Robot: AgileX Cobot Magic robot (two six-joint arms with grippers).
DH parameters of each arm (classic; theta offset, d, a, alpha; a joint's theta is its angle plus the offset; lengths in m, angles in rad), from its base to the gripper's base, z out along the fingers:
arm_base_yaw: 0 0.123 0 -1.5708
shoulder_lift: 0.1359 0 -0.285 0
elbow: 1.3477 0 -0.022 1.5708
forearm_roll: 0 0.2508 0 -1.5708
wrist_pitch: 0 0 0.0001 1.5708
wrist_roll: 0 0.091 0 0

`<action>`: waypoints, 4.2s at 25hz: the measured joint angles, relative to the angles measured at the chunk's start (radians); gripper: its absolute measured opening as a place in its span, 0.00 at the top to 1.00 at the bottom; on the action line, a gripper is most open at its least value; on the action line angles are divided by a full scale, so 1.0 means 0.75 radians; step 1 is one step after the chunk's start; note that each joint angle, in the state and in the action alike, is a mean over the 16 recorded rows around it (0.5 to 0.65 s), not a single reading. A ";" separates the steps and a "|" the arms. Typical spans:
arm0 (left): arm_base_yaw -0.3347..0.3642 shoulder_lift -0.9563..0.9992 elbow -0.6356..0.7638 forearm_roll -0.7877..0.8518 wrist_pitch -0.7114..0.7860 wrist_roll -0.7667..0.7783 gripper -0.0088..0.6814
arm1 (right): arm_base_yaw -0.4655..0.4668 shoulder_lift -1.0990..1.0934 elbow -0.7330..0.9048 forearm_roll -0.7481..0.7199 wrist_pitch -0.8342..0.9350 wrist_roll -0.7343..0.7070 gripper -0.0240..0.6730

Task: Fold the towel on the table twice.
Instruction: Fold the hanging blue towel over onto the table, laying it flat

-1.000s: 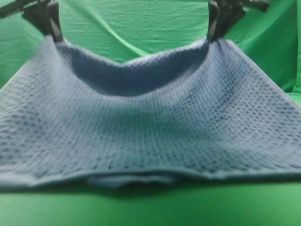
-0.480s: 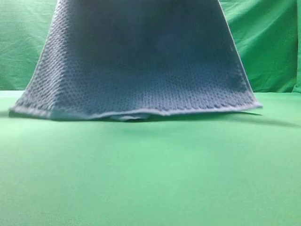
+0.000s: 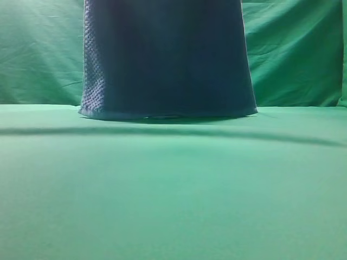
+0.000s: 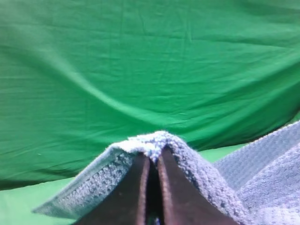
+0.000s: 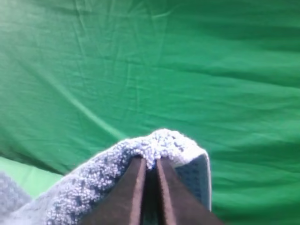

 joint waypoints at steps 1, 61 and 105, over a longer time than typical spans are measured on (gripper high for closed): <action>0.000 0.000 0.000 0.003 0.014 0.004 0.99 | -0.003 -0.001 0.000 -0.002 0.024 0.000 0.97; -0.069 -1.133 1.586 0.040 0.260 -0.010 0.99 | 0.159 -1.150 1.410 -0.216 0.489 0.269 0.97; -0.146 -0.805 1.811 -0.210 -0.390 0.075 0.99 | 0.147 -0.855 1.565 -0.334 -0.007 0.413 0.97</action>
